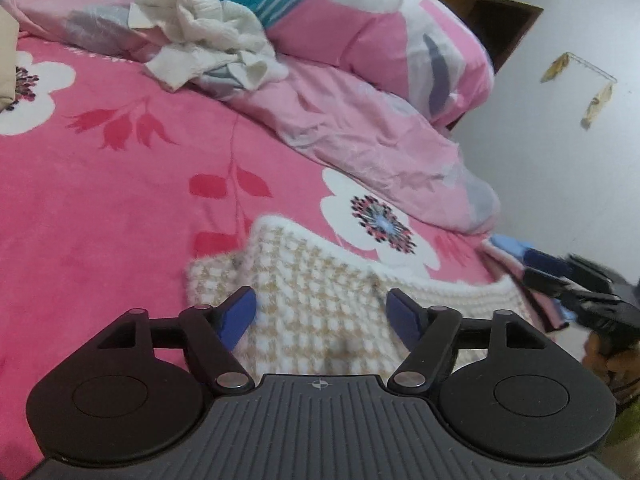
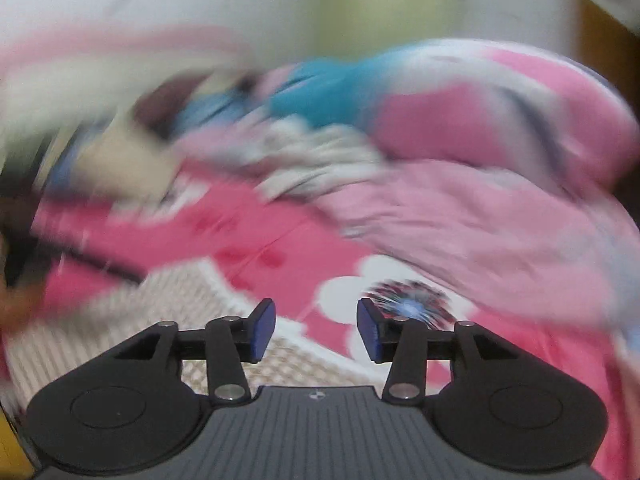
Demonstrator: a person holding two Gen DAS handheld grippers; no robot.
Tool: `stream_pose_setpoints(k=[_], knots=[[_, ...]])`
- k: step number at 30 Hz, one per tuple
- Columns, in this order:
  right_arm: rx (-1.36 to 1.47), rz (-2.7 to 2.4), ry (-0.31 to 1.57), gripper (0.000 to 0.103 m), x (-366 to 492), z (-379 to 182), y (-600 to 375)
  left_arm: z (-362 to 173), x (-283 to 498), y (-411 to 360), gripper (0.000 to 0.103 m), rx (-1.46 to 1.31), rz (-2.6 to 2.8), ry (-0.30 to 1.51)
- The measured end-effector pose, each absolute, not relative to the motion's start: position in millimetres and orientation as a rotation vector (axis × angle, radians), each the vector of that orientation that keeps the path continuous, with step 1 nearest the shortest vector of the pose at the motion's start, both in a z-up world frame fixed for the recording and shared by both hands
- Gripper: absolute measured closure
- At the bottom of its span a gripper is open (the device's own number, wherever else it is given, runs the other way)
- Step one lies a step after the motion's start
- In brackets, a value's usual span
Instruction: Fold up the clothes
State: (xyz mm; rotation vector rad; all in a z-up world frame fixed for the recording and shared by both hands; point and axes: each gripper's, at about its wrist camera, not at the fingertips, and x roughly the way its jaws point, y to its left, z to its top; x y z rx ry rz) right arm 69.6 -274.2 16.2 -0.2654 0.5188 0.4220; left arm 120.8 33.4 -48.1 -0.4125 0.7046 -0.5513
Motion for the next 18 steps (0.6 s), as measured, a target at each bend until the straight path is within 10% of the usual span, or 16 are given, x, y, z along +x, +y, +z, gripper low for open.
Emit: stream_pose_setpoints(k=[6,11,18], knots=[[-0.3,0.57,0.745,0.054,128,-27,-241,-61,126,31,0.056,-0.412,-0.546,0.718],[-0.216,0.587,0.823,0.056,143,-36,-248,-65,124,32,0.053,-0.4,-0.562,0.718],[-0.331,0.591,0.792,0.103,119,-29,-237,-69,122,32,0.05,-0.385,-0.589,0.714]])
